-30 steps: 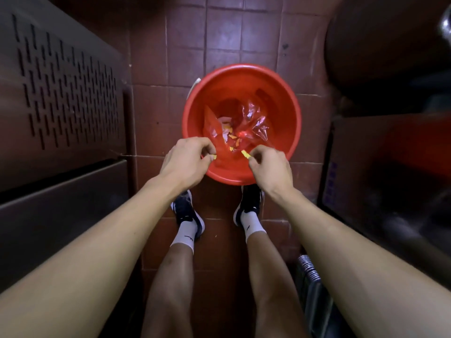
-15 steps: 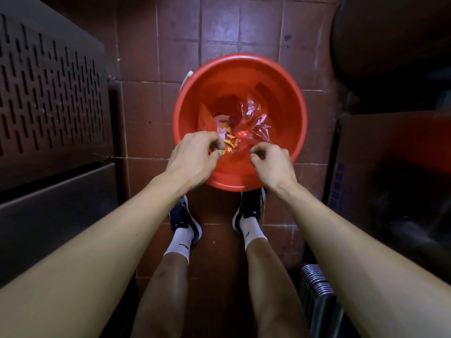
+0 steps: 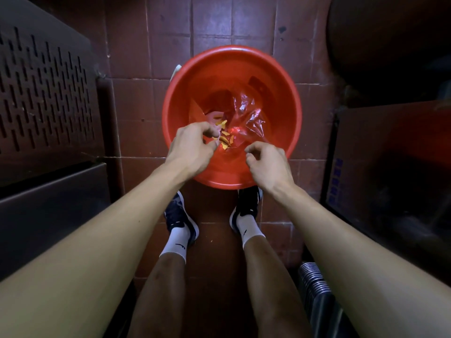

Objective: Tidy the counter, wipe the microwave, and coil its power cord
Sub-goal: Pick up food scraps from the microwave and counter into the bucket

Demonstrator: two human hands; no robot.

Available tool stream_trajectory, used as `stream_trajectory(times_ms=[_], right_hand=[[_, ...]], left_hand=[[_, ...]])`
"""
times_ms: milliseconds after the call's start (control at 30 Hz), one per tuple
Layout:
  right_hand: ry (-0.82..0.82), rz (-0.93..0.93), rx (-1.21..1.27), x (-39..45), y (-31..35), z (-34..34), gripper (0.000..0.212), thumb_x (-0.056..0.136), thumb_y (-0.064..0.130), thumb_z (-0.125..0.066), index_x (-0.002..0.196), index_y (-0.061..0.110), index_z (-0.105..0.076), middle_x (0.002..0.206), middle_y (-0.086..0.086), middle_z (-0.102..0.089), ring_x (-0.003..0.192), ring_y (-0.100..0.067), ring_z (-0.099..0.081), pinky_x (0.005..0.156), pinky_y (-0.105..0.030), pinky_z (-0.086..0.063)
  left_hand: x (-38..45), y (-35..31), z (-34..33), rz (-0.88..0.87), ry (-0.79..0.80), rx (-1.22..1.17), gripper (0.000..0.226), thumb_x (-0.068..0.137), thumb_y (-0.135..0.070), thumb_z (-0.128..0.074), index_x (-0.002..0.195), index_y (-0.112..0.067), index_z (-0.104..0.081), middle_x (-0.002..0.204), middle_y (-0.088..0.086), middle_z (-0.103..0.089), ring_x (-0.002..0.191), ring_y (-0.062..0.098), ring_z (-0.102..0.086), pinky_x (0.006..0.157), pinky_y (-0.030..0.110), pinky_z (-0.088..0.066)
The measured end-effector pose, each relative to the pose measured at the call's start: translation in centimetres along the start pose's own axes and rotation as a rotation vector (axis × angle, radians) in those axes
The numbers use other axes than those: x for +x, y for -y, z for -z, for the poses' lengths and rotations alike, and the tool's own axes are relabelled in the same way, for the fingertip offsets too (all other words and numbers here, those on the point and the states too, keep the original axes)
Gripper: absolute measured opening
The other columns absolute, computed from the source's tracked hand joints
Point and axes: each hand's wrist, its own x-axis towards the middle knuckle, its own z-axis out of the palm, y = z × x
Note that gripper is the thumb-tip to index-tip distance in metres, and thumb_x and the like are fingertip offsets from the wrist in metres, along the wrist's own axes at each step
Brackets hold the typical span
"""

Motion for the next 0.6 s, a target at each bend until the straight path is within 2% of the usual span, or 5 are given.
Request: stream_trajectory(times_ms=[133,333,600], right_hand=[[0.029,0.052,-0.077,-0.8,0.4,0.9,0.030,0.094,0.022,-0.053,0.122,0.024,-0.064,0.127,-0.003,-0.065,0.121,-0.027,-0.056,0.102,-0.041,-0.048],[0.059,0.184,-0.286,-4.1,2.7,4.6,0.036,0.096,0.024,-0.052,0.131,0.020,-0.059,0.132,-0.005,-0.062,0.123,-0.030,-0.052,0.100,-0.046,-0.046],[0.073,0.354,-0.461,-12.1,9.2,12.5,0.036,0.094,0.023,-0.051,0.129,0.019,-0.059,0.128,-0.005,-0.063,0.115,-0.033,-0.054,0.093,-0.048,-0.047]], left_hand=[[-1.5,0.3,0.7,0.006,0.053,0.092,0.015,0.092,-0.033,-0.066,0.107,-0.033,-0.068,0.116,-0.004,-0.068,0.105,0.022,-0.062,0.094,0.038,-0.052],[-5.9,-1.3,3.7,-0.143,0.166,0.422,0.037,0.097,-0.038,-0.054,0.132,-0.027,-0.058,0.135,0.002,-0.060,0.124,0.030,-0.055,0.102,0.048,-0.046],[-14.8,-6.5,10.8,-0.142,0.095,0.472,0.042,0.097,-0.039,-0.051,0.137,-0.025,-0.054,0.135,0.003,-0.059,0.124,0.030,-0.054,0.101,0.050,-0.045]])
